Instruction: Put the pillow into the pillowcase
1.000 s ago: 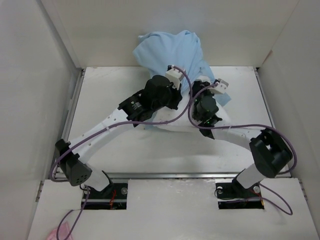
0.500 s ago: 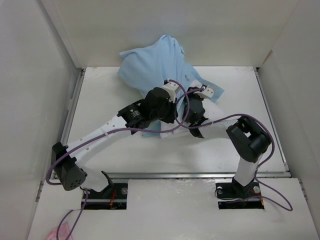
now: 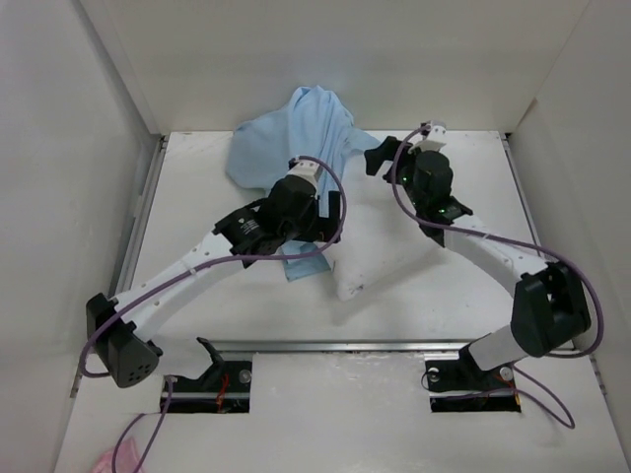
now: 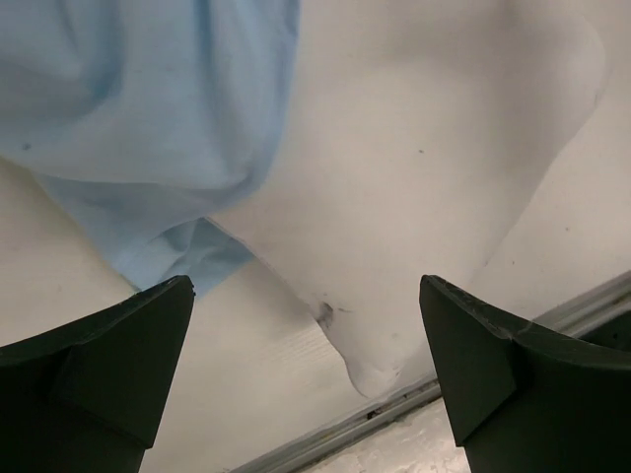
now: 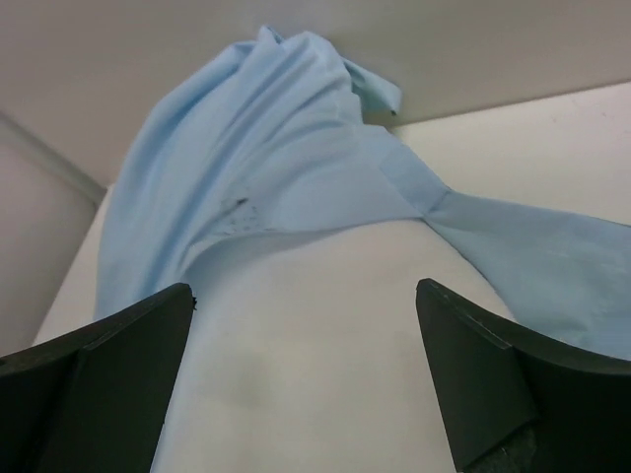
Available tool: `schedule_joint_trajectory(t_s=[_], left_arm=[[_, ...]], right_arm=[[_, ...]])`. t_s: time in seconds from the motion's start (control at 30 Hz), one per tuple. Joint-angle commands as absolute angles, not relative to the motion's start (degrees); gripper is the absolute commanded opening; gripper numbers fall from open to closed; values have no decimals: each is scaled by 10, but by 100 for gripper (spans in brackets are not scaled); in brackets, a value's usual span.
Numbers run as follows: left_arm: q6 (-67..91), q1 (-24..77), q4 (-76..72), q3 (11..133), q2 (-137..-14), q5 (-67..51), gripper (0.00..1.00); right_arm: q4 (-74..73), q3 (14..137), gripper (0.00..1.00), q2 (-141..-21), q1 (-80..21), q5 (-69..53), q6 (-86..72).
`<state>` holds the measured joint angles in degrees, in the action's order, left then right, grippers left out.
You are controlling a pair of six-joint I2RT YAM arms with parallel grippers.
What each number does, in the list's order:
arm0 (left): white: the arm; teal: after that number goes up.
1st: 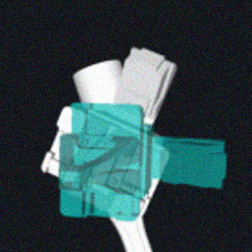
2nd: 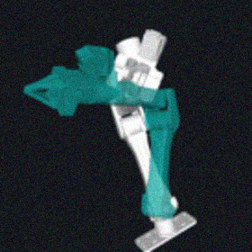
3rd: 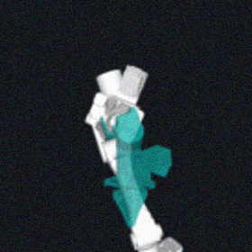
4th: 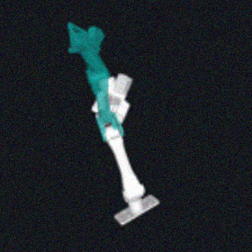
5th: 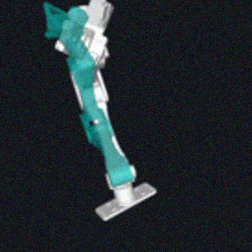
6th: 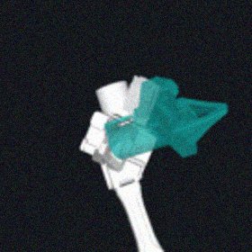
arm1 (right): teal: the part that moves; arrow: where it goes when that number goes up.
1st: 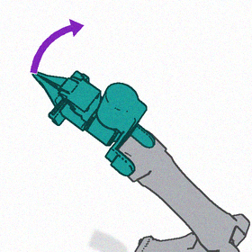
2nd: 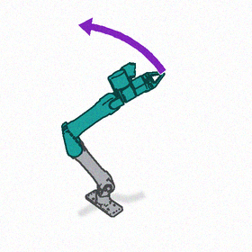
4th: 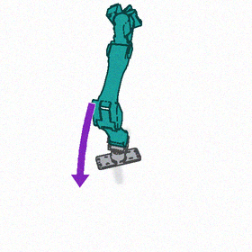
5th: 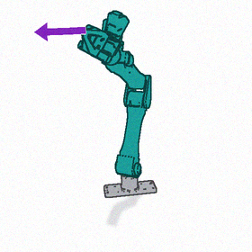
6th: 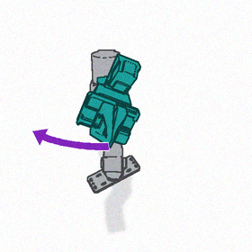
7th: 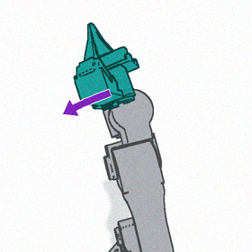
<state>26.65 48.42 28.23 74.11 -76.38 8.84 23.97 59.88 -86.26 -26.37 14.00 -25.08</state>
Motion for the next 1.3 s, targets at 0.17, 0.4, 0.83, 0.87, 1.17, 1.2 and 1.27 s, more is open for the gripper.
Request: schedule_joint_trajectory(t_s=[0.17, 0.4, 0.83, 0.87, 1.17, 1.2, 1.27], left_arm=[[238, 469, 213, 719, -772, 23, 100], [185, 483, 248, 894, -924, 35, 100], [190, 478, 318, 937, -894, 183, 100], [200, 478, 326, 932, -887, 190, 100], [313, 508, 482, 879, -898, 298, 100], [333, 508, 502, 879, -903, 310, 100], [365, 508, 525, 872, -904, 325, 100]], right_arm=[[10, 620, 100, -830, -135, -6, -232], [-15, 587, 94, -894, -119, -255, -246], [-42, 603, 93, -824, -224, -330, -251], [-50, 596, 93, -816, -188, -324, -251], [-121, 568, 93, -780, -68, -240, -228], [-127, 568, 93, -786, -61, -231, -222], [-140, 581, 93, -800, -41, -193, -222]])
